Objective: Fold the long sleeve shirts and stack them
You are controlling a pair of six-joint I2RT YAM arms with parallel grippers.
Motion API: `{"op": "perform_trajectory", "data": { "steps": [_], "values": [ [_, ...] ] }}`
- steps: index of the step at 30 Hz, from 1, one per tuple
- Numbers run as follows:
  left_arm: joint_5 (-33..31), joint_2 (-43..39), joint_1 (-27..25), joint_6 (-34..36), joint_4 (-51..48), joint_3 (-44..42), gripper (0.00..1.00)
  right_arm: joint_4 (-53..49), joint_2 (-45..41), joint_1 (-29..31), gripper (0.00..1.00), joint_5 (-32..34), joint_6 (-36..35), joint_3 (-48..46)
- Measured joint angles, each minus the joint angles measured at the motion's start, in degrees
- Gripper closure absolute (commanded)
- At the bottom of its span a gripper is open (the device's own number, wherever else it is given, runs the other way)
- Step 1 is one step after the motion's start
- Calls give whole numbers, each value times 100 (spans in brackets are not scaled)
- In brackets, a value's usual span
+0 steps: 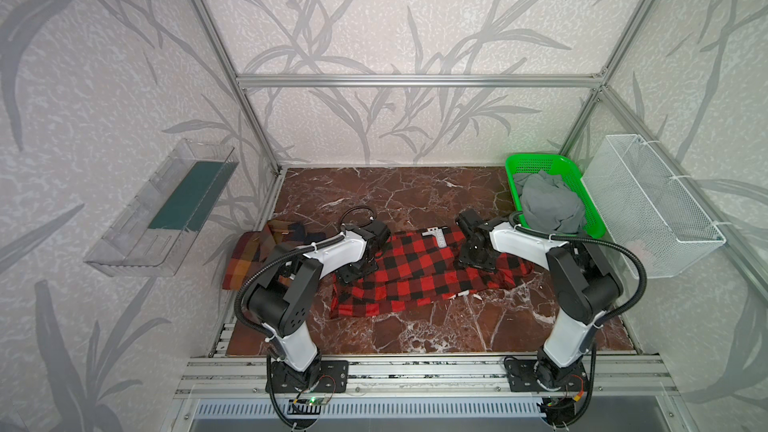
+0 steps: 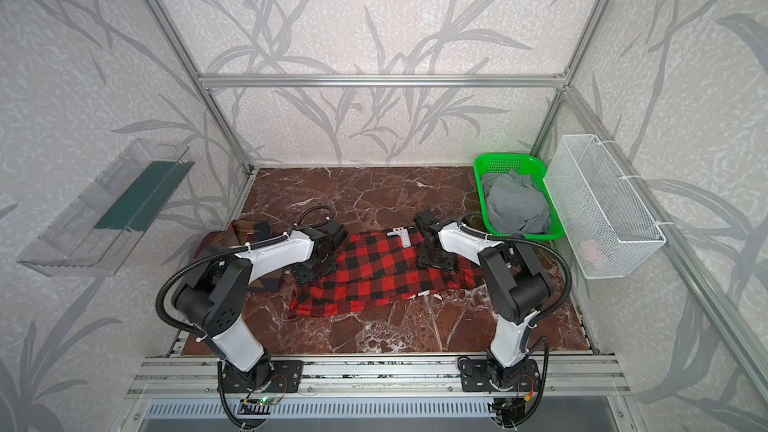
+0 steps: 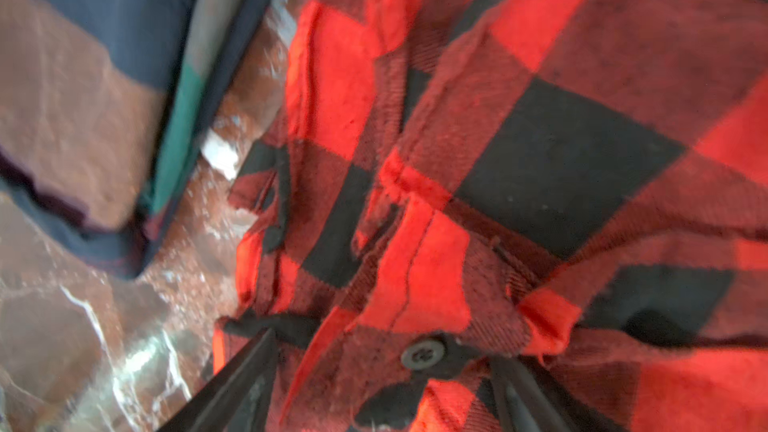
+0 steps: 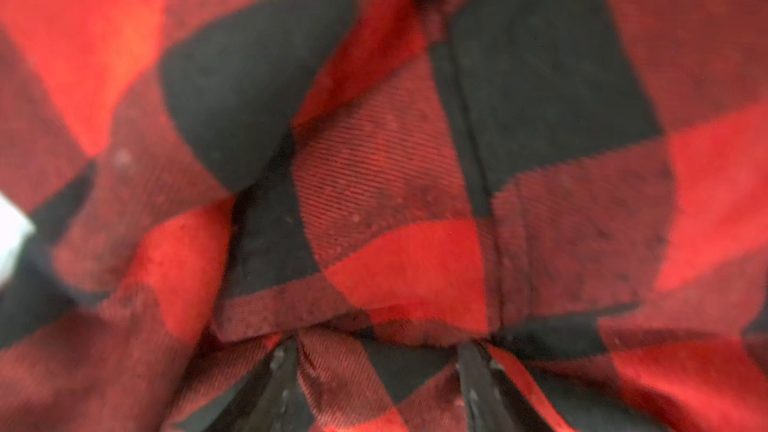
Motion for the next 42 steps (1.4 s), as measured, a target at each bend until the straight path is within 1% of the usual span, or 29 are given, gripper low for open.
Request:
{"op": "perform_trajectory", "data": {
  "steps": [4,7,10,14,16,18,21,24,27,29,31,33,35,38,40,42],
  "values": [
    [184,-293,-328,-455,2,-321,19,0,638,-90,40,83,-282,866],
    [455,-621,-706,-885,61,-660,19,-26,1241,-98,40,114,-649,1755],
    [741,-848,-1311,-1357,162,-881,19,-68,1814,-116,39,105,-1049,2656],
    [1029,-883,-2249,-1851,142,-820,15,-199,2363,-125,39,-39,-1556,3578],
    [1095,-909,-2583,-2009,-17,-713,14,-286,2527,-138,39,-74,-1777,3886],
    [1091,-1108,-2804,-2118,-201,-619,13,-330,2570,-151,39,-107,-1976,4019],
    [994,-1762,-2935,-2229,-483,-555,13,-433,2490,-138,38,-151,-2288,4046],
    [758,-2509,-2955,-2236,-660,-627,13,-402,2074,-96,37,-201,-2463,3676],
    [393,-3265,-2887,-2065,-623,-1034,13,-208,1067,-33,37,-372,-2468,2653],
    [203,-3637,-2693,-1829,-586,-1318,14,0,334,39,38,-632,-2363,1965],
    [136,-3875,-2260,-1429,-422,-1558,15,389,-431,142,40,-994,-2190,1193],
    [111,-3912,-1858,-1082,-278,-1679,15,743,-907,254,41,-1342,-1963,579],
    [120,-3864,-1451,-675,-33,-1816,15,1161,-1204,411,42,-1672,-1681,-85],
    [260,-3665,-1193,-262,304,-2000,17,1648,-1226,640,44,-2033,-1283,-881],
    [417,-3515,-1152,-55,566,-2111,19,1856,-1137,737,44,-2164,-1036,-1244],
    [586,-3381,-1152,72,789,-2218,21,1921,-1016,741,44,-2201,-868,-1394]
  ]
}}
